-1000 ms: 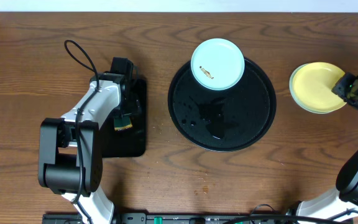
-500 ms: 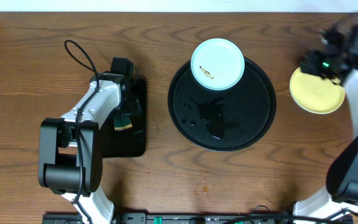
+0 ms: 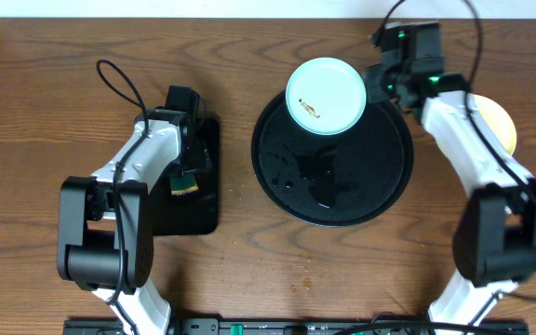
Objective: Clean dirty plates on tray and stack at the side
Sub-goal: 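Grip the remaining pale blue plate rim with the right gripper and pull it down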
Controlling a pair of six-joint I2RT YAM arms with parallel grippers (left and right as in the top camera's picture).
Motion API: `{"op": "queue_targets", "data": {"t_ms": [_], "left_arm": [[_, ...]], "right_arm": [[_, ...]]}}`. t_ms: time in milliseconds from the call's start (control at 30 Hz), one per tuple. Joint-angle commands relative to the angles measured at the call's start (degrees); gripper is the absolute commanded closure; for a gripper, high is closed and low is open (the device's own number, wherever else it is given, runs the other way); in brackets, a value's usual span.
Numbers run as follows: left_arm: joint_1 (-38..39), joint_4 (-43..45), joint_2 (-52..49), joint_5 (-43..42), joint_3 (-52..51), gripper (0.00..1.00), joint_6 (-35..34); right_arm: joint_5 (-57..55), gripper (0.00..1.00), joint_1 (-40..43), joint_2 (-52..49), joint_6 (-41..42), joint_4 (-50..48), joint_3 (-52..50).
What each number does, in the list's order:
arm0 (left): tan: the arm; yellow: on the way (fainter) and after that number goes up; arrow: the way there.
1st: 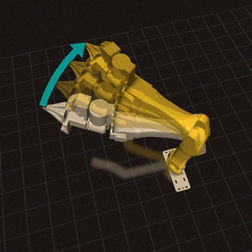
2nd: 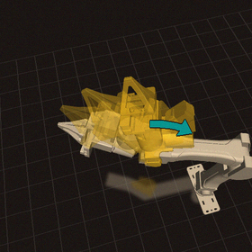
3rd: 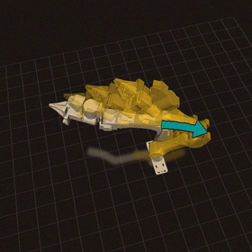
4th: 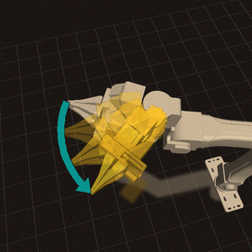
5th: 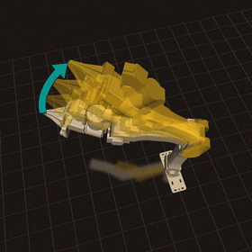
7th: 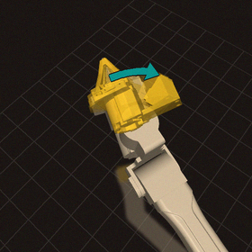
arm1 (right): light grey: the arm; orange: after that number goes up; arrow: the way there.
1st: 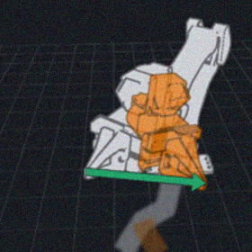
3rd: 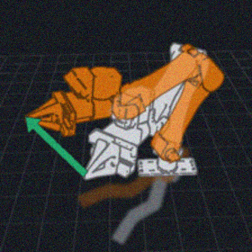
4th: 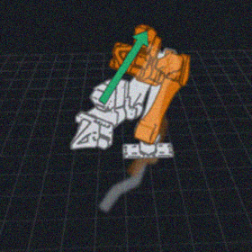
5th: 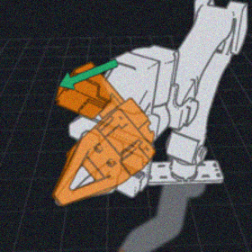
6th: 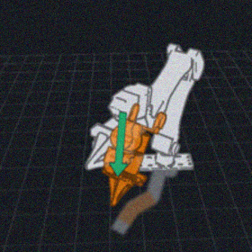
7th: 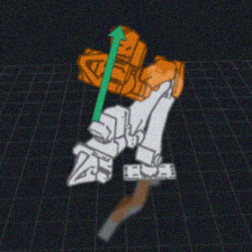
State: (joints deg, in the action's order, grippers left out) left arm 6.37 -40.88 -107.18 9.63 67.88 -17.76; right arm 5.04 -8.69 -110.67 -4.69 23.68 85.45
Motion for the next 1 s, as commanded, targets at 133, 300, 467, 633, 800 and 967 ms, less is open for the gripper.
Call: {"op": "queue_targets", "data": {"t_ms": [133, 300, 467, 633, 800, 967], "left_arm": [[-0.31, -0.2, -0.15, 1.14, -0.37, 0.08, 0.5], [-0.31, -0.2, -0.15, 1.14, -0.37, 0.09, 0.5], [-0.31, -0.2, -0.15, 1.14, -0.37, 0.09, 0.5], [-0.31, -0.2, -0.15, 1.14, -0.37, 0.09, 0.5], [-0.31, -0.2, -0.15, 1.14, -0.37, 0.08, 0.5], [-0.31, -0.2, -0.15, 1.14, -0.37, 0.09, 0.5]], "right_arm": [[-2.23, 0.63, -0.61, -10.16, 0.13, -5.29, 0.59], [-2.21, 0.92, -0.61, -12.35, 1.86, -4.81, 0.59], [-1.77, 0.99, -0.79, -8.22, 5.75, -2.99, 0.61], [-1.79, 0.99, -0.76, -0.83, 15.47, 8.26, 0.61], [-1.73, 0.99, -0.76, 2.03, 29.05, 22.4, 0.57], [-1.77, 0.99, -1.46, 1.9, 39.26, 27.67, -3.39]]}}
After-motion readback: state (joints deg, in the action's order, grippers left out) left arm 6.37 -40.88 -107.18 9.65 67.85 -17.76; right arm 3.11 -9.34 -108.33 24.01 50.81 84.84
